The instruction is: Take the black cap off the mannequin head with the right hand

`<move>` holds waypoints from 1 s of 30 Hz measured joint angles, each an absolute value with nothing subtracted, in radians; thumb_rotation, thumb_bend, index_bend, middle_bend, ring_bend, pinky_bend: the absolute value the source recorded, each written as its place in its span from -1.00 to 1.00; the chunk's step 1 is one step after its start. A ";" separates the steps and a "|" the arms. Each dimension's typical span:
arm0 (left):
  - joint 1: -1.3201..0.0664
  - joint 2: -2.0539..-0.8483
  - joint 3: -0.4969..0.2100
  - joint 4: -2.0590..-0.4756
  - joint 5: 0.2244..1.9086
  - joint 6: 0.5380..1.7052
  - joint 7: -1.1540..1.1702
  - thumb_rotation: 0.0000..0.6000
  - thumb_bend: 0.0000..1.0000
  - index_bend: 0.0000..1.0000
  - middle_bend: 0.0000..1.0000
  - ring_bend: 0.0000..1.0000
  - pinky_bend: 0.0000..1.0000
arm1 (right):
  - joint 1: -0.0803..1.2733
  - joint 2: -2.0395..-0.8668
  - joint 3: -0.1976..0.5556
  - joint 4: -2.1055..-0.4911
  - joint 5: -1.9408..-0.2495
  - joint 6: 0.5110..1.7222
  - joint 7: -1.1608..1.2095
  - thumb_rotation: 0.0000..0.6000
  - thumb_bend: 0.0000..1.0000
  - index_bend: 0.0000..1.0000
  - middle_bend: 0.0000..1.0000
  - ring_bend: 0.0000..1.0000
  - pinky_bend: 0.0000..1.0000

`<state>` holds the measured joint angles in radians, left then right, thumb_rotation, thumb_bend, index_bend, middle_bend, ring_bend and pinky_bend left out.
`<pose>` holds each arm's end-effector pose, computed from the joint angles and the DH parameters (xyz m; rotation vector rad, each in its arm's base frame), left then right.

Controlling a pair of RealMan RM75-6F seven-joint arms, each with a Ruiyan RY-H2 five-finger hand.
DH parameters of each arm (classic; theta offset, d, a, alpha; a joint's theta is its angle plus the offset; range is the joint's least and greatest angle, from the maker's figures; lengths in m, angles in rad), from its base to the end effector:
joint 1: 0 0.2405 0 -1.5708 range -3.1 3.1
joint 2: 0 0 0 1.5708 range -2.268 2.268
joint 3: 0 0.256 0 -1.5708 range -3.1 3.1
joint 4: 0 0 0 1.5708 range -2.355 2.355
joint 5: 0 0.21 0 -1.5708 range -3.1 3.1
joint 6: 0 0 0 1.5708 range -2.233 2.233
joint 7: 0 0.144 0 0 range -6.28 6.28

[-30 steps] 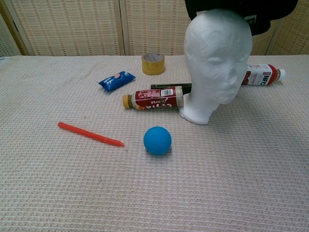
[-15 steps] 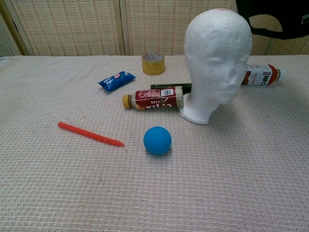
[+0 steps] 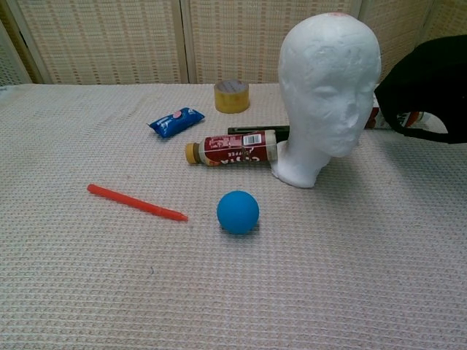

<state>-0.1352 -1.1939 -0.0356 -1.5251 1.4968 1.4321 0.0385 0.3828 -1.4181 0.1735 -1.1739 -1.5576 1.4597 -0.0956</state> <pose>-0.3167 0.1948 0.1342 -1.4601 -0.8837 -0.8624 -0.2757 -0.3016 0.1152 1.5060 -0.4601 1.0173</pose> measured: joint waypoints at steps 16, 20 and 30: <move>-0.134 -1.193 -0.034 -1.521 1.488 1.428 0.039 1.00 -0.84 -0.47 -0.64 -0.74 -0.62 | 0.406 -1.479 0.125 -1.206 -1.446 1.215 -0.124 1.00 -1.00 -1.00 -0.99 -0.99 -0.64; -0.134 -1.194 -0.034 -1.519 1.489 1.428 0.037 1.00 -0.84 -0.48 -0.65 -0.74 -0.62 | 0.394 -1.406 0.117 -1.363 -1.403 1.183 -0.161 1.00 -1.00 -1.00 -1.00 -1.00 -0.66; -0.134 -1.192 -0.035 -1.520 1.492 1.435 0.029 1.00 -0.84 -0.48 -0.65 -0.74 -0.62 | 0.315 -1.190 0.083 -1.638 -1.401 1.254 -0.197 1.00 -1.00 -1.00 -0.91 -0.85 -0.54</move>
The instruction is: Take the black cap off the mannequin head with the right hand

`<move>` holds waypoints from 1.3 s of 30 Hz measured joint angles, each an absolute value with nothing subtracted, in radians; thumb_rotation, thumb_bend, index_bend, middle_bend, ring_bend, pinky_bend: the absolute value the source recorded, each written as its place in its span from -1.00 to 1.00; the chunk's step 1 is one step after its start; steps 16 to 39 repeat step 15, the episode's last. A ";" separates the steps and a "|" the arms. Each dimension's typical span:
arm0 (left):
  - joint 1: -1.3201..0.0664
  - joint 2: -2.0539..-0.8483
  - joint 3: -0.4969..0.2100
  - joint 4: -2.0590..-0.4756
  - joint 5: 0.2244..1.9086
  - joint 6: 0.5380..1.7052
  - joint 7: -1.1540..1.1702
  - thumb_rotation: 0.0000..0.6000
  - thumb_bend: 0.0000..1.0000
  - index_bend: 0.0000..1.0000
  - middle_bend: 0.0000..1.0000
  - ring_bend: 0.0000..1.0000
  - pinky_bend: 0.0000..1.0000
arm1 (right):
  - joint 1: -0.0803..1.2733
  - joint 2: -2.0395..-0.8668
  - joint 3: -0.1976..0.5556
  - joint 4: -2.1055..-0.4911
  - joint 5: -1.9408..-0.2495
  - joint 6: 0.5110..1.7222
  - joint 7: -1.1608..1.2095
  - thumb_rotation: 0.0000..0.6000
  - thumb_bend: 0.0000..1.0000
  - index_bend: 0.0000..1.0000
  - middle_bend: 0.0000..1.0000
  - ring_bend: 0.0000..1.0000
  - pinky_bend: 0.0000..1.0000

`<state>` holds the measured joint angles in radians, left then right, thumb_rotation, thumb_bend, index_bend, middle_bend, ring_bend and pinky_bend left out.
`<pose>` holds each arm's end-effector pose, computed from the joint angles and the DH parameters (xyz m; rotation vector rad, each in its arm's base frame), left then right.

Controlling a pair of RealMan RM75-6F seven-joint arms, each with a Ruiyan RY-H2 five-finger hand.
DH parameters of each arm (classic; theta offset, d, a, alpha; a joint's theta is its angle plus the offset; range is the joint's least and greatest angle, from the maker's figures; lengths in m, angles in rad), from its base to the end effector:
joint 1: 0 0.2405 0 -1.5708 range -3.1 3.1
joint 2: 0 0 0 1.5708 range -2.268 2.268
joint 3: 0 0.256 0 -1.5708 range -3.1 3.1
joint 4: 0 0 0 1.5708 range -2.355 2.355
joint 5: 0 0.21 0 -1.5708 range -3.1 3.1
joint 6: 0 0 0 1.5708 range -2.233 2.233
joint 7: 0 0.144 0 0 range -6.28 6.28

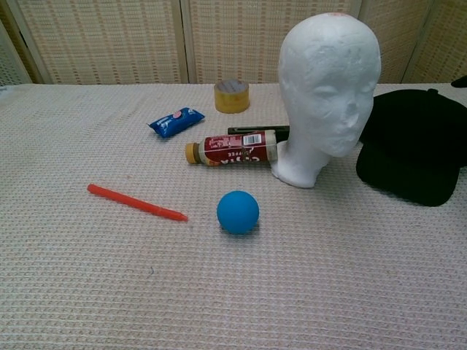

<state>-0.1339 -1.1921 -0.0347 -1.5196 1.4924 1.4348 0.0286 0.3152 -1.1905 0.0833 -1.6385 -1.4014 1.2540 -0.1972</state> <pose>-0.3187 0.1944 0.1359 -1.4525 -0.8872 -0.8623 -0.2688 -0.2514 0.1114 1.6076 -0.8609 0.8419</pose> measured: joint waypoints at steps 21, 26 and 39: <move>-0.123 -1.204 -0.042 -1.538 1.494 1.468 0.057 1.00 -0.84 -0.49 -0.65 -0.74 -0.62 | 0.065 -1.088 -0.020 -1.726 -1.581 1.618 -0.222 1.00 -0.86 -0.85 -0.60 -0.73 -0.39; -0.123 -1.204 -0.042 -1.538 1.494 1.468 0.057 1.00 -0.84 -0.49 -0.65 -0.74 -0.62 | 0.065 -1.088 -0.020 -1.726 -1.581 1.618 -0.222 1.00 -0.86 -0.85 -0.60 -0.73 -0.39; -0.123 -1.204 -0.042 -1.538 1.494 1.468 0.057 1.00 -0.84 -0.49 -0.65 -0.74 -0.62 | 0.065 -1.088 -0.020 -1.726 -1.581 1.618 -0.222 1.00 -0.86 -0.85 -0.60 -0.73 -0.39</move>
